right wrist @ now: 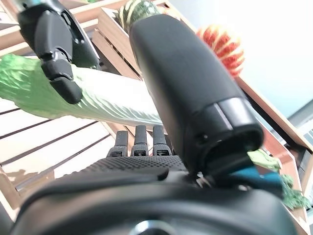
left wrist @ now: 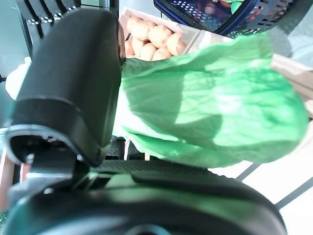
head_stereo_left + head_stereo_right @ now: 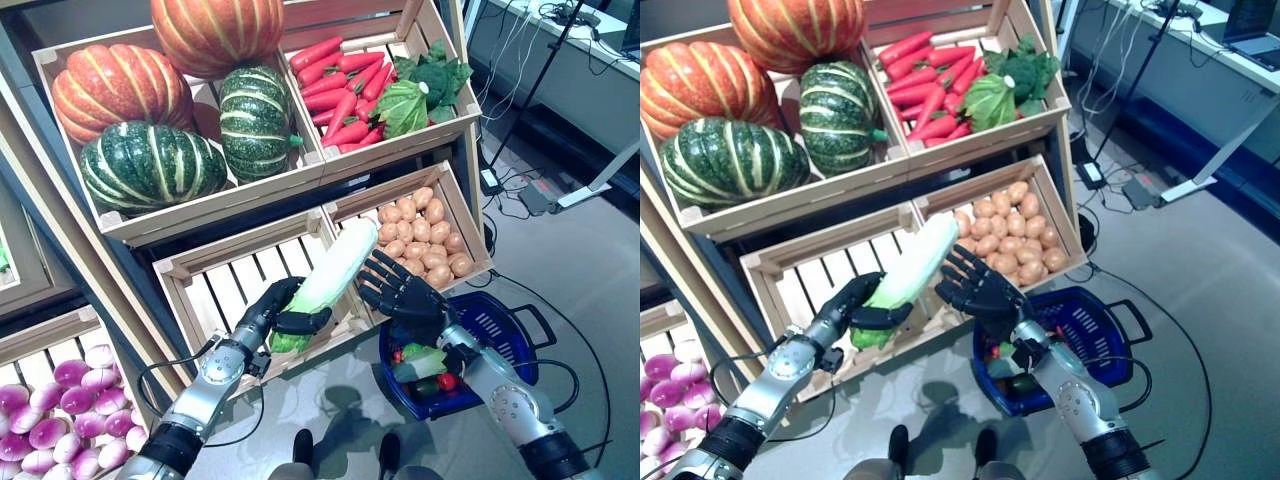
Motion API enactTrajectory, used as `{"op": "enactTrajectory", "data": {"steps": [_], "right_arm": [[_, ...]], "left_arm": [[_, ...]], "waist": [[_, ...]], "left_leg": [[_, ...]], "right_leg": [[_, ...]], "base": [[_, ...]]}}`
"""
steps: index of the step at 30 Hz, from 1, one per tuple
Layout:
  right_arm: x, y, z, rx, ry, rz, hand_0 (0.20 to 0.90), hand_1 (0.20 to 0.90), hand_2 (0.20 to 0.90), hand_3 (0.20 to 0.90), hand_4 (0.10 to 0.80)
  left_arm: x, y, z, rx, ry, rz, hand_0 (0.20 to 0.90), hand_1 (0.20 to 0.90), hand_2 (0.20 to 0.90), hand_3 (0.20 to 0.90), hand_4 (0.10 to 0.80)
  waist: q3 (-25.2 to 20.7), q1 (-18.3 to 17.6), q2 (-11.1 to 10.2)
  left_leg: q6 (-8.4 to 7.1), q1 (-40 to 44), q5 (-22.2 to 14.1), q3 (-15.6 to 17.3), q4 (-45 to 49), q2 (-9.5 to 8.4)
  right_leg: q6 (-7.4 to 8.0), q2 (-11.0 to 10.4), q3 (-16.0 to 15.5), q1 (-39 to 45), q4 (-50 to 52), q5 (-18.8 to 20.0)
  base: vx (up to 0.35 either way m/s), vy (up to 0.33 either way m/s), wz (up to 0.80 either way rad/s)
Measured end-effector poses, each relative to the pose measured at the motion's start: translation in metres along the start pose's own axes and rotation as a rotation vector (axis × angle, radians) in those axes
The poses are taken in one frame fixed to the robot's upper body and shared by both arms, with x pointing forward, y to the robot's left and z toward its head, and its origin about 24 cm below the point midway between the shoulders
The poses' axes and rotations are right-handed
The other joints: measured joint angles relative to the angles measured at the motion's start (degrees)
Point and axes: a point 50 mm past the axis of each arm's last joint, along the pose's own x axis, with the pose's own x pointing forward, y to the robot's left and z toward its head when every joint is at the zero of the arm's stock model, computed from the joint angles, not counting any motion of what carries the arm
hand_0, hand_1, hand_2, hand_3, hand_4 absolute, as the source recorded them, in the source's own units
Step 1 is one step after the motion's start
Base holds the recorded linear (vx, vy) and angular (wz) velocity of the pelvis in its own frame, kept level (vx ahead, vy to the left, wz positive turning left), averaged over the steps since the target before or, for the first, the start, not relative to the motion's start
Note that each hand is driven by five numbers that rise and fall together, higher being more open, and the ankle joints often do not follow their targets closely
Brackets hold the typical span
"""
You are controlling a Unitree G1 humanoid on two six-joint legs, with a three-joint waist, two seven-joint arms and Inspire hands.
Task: Put vegetables into the basket
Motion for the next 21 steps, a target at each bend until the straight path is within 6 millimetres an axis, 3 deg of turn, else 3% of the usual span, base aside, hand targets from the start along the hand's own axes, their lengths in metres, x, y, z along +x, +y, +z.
{"op": "enactTrajectory", "data": {"steps": [10,21], "right_arm": [[0.009,0.008,-0.014,0.155,-0.038,-0.141,0.900,0.900,0.900,0.900,0.800],[0.008,0.002,-0.014,0.173,-0.069,-0.309,0.900,0.900,0.900,0.900,0.800]], "left_arm": [[0.000,-0.011,-0.006,0.005,0.025,0.075,0.300,0.300,0.300,0.300,0.400],[-0.006,-0.016,-0.015,-0.014,0.061,0.148,0.300,0.300,0.300,0.300,0.400]], "waist": [[-2.6,0.0,-0.1],[-2.9,0.0,-0.6]], "left_leg": [[0.17,0.0,-0.1,0.1,0.0,-0.01],[0.18,0.1,-0.1,0.6,0.0,-0.01]], "right_leg": [[0.06,-0.2,0.2,0.0,0.0,0.0],[0.11,-0.2,0.2,0.0,0.0,0.1]], "base": [[0.008,0.000,0.00],[0.000,0.000,0.00]]}}
